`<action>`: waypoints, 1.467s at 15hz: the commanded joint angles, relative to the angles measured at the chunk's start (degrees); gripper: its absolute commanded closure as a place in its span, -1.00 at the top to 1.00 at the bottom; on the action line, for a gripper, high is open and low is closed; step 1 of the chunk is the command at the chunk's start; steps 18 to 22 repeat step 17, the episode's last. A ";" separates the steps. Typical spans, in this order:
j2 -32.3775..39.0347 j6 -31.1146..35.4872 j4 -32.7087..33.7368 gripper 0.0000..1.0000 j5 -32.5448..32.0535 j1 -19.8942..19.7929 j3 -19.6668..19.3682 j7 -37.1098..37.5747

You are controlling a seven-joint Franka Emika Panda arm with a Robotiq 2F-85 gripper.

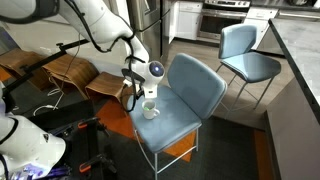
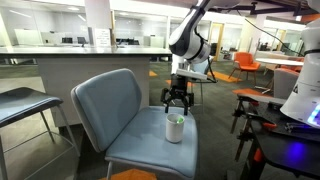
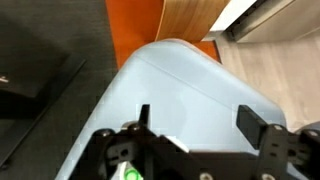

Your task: Put the marker in the cup

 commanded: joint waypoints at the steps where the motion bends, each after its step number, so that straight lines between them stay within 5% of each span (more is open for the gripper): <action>1: -5.59 2.83 -3.46 1.00 -14.38 6.47 -3.51 11.39; 6: -10.19 -0.27 -3.29 1.00 -42.60 11.73 -8.48 26.28; 10: -12.54 0.71 -3.44 1.00 -60.06 11.38 -11.17 29.70; 16: -16.85 3.64 -5.57 1.00 -59.67 6.29 -6.99 22.72; 22: -17.66 4.37 -6.24 1.00 -59.43 5.95 -6.38 22.01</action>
